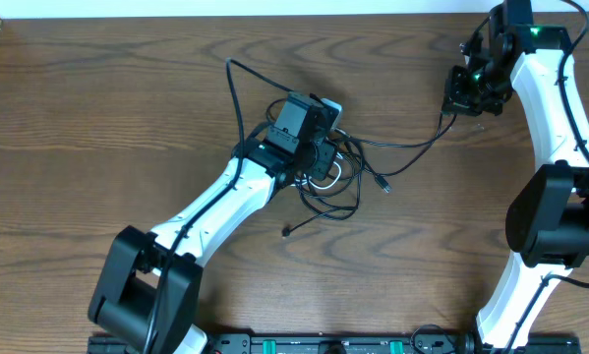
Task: Untangle cables
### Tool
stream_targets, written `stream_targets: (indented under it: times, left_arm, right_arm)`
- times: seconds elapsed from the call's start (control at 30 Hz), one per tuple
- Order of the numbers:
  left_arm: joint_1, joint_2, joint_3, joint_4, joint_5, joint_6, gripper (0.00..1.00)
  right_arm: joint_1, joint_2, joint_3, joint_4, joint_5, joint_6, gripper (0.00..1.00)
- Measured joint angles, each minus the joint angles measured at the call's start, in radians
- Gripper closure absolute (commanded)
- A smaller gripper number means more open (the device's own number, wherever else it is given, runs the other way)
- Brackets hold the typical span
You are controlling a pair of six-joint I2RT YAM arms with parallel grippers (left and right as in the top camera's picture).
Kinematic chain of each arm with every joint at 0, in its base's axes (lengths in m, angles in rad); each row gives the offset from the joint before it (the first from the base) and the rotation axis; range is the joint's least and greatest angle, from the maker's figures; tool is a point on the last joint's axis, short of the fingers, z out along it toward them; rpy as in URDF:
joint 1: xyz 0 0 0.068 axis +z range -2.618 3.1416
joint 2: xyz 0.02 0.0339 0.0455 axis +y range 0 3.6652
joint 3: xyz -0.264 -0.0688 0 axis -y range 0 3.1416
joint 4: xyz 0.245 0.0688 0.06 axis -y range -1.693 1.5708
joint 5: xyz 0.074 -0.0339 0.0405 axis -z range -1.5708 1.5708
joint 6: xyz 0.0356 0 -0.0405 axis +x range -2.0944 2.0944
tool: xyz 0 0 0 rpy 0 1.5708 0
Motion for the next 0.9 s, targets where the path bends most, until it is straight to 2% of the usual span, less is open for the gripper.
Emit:
stream_targets:
  times: [0.07, 0.1, 0.37, 0.53, 0.77, 0.9]
  left_arm:
    - [0.0, 0.003, 0.0, 0.014, -0.015, 0.016, 0.91]
    - [0.0, 0.003, 0.0, 0.019, -0.025, 0.022, 0.92]
    - [0.0, 0.002, 0.0, 0.014, -0.097, 0.035, 0.92]
    - [-0.001, -0.031, 0.0, -0.015, -0.202, -0.006, 0.93]
    - [-0.01, -0.229, 0.0, -0.023, -0.383, -0.043, 0.92]
    - [-0.02, -0.352, 0.0, -0.011, -0.407, -0.049, 0.92]
  right_arm:
    - [0.0, 0.0, 0.0, 0.0, 0.0, -0.002, 0.96]
    - [0.0, 0.0, 0.0, 0.0, 0.0, -0.002, 0.97]
    - [0.0, 0.0, 0.0, 0.0, 0.0, -0.002, 0.98]
    - [0.001, 0.0, 0.0, 0.0, -0.006, -0.002, 0.99]
    - [0.003, 0.0, 0.0, 0.0, -0.048, -0.001, 0.99]
    - [0.005, 0.0, -0.003, 0.0, -0.087, -0.001, 0.99]
